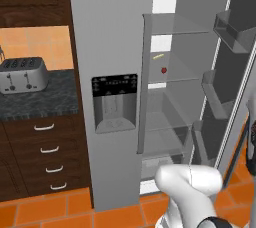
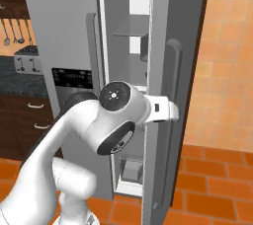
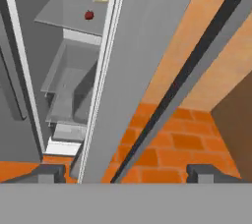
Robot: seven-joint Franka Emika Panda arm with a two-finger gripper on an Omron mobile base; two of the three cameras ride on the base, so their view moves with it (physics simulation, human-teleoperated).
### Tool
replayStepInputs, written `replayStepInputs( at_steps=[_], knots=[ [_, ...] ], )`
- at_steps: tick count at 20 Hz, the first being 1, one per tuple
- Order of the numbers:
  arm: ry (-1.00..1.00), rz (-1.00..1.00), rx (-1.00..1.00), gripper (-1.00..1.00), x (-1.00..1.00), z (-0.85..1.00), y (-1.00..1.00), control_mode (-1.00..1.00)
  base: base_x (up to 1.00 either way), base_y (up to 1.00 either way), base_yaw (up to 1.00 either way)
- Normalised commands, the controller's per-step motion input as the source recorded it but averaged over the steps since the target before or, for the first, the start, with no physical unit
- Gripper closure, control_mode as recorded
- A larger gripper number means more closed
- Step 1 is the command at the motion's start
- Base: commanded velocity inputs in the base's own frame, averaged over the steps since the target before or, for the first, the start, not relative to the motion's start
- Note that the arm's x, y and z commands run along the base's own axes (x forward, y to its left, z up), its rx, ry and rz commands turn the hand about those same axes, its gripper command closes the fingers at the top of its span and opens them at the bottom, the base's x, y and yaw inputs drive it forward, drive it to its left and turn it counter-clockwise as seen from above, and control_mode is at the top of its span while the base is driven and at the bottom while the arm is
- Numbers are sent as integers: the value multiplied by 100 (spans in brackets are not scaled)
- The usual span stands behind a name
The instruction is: Take the strawberry from the fridge and place it on top of the pancake, located on the dining counter.
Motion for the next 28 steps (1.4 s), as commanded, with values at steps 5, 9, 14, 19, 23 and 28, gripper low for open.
replayStepInputs(
  at_steps=[5, 9, 14, 19, 23, 28],
  knots=[
    [27, -20, -61, -100, 28, 1, 94, -100, 0, 0, 0],
    [28, -12, -64, -100, 73, 0, 76, -100, 0, 0, 0],
    [51, 1, -54, -100, 97, 0, 5, -100, 0, 0, 0],
    [66, 3, -43, -100, 54, 0, -25, -100, 0, 0, 0],
    [41, 0, -14, -100, -9, 0, -53, -100, 0, 0, 0],
    [23, 0, -2, -100, -5, 0, -77, -100, 0, 0, 0]
  ],
)
